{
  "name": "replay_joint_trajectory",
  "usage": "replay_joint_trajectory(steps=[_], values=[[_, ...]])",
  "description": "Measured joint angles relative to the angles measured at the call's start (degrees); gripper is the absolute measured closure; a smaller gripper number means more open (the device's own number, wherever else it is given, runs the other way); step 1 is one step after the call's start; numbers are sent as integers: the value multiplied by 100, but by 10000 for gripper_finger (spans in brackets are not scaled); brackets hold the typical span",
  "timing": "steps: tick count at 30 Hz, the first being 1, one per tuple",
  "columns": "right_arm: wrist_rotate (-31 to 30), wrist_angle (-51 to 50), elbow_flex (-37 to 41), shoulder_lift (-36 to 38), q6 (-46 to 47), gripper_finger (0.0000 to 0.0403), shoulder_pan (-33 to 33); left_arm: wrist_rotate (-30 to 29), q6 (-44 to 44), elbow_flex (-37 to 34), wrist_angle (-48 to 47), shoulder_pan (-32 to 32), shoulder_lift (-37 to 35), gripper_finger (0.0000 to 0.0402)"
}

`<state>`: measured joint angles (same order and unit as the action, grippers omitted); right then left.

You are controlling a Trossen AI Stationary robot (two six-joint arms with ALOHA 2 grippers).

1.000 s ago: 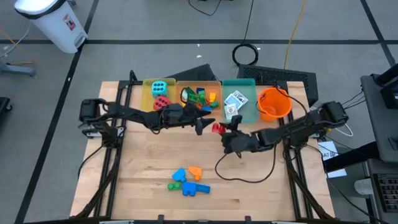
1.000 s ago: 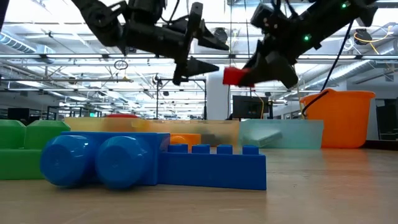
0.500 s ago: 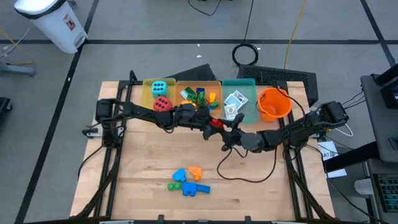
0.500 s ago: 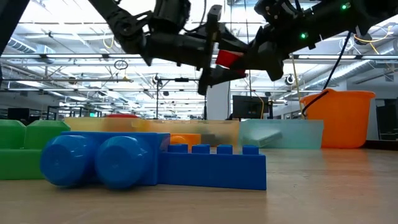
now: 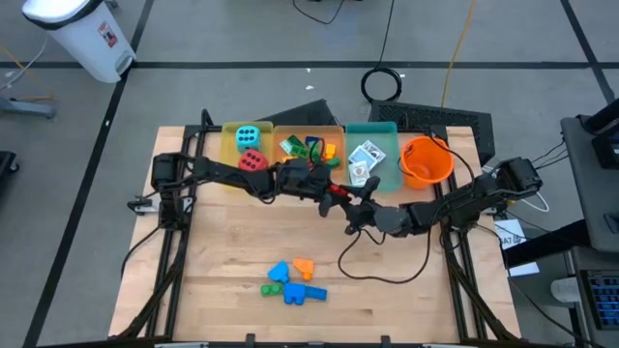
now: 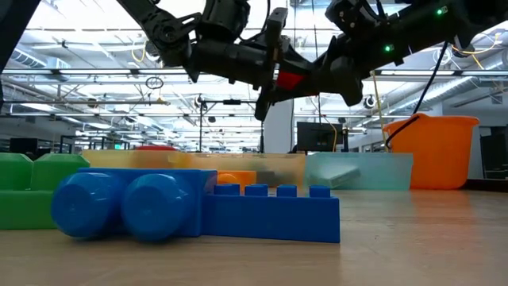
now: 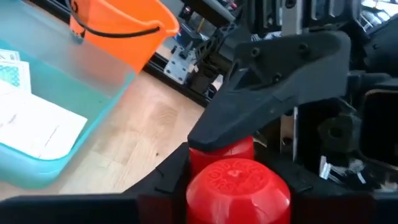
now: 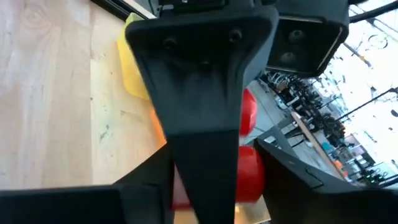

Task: Pick & Place Toys
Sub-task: Put the red game piece into the orange bin

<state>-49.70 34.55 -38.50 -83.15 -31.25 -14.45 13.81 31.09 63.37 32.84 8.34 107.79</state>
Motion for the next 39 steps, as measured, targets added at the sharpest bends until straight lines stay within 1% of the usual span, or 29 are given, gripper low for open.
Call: replay_joint_trajectory(steps=[2,5,7,10,13,15,17,19,21,23,25,28,32,35,38,39], values=[[-171,-23,0,2,107,222,-43,167,-84,0,-91,123,-88,264],[-743,41,-4,13,169,202,-132,365,-115,-7,-242,400,-415,264],[-1002,-20,-4,-1,168,193,-200,304,-164,-3,-316,586,-755,264],[-1291,-46,2,14,155,183,-286,130,-511,13,-563,806,-1256,264],[-1286,-92,1,147,232,180,-319,-190,-1109,4,-787,890,-1573,264],[-994,-238,2,318,409,181,-322,-532,-1569,7,-816,915,-1681,264],[-530,-522,2,603,713,185,-286,-1151,-1865,11,-800,922,-1657,264],[57,-822,0,859,1098,189,-198,-1831,-1933,11,-829,931,-1479,264],[554,-1204,0,1076,1423,194,-89,-2109,-1940,4,-864,996,-1205,264],[893,-1428,0,1210,1665,198,49,-2069,-1838,4,-726,1113,-904,264],[1106,-1457,78,1280,1797,201,157,-1926,-1683,96,-605,1251,-549,264],[1246,-1385,216,1275,1863,204,283,-1799,-1487,380,-861,1419,11,264],[1243,-1327,342,1276,1907,204,359,-1647,-1406,856,-1365,1541,585,264],[1238,-1331,396,1276,1965,205,360,-1543,-1390,1074,-1830,1561,717,264],[1240,-1294,409,1276,1962,204,360,-1642,-1372,1236,-1982,1542,684,264],[1242,-1294,409,1276,1966,205,360,-1664,-1243,1270,-2082,1539,670,264]])
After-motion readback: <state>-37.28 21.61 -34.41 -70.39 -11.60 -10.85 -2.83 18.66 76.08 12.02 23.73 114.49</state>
